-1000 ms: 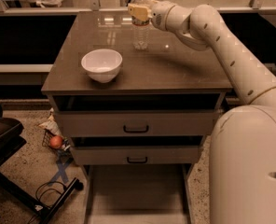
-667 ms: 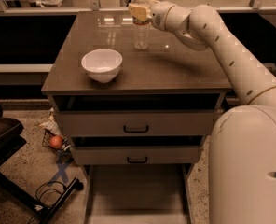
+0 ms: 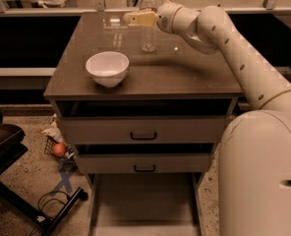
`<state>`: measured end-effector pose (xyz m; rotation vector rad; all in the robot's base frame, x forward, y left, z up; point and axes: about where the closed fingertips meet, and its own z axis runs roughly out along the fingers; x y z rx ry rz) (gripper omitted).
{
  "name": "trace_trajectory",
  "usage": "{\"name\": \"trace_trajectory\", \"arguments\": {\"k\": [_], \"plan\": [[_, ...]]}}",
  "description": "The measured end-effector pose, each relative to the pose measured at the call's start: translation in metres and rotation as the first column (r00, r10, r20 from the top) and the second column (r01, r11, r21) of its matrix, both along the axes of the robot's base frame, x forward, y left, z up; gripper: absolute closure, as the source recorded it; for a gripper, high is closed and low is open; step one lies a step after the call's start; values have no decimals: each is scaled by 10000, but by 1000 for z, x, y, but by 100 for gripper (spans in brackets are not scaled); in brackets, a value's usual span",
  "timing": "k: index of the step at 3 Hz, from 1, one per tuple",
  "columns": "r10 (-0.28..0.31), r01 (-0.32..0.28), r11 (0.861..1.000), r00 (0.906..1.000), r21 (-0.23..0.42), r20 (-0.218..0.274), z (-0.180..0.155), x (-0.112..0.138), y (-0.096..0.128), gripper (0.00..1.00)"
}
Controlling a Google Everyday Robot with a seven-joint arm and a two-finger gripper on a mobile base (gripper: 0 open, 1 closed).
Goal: Pick water bottle from bottom drawer and place on counter
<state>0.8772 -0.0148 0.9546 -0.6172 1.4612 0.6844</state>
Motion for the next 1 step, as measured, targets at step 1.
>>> {"name": "trace_trajectory", "arguments": {"k": [1], "plan": [[0, 0, 10000, 10000, 0, 0, 0, 0, 0, 0]]}}
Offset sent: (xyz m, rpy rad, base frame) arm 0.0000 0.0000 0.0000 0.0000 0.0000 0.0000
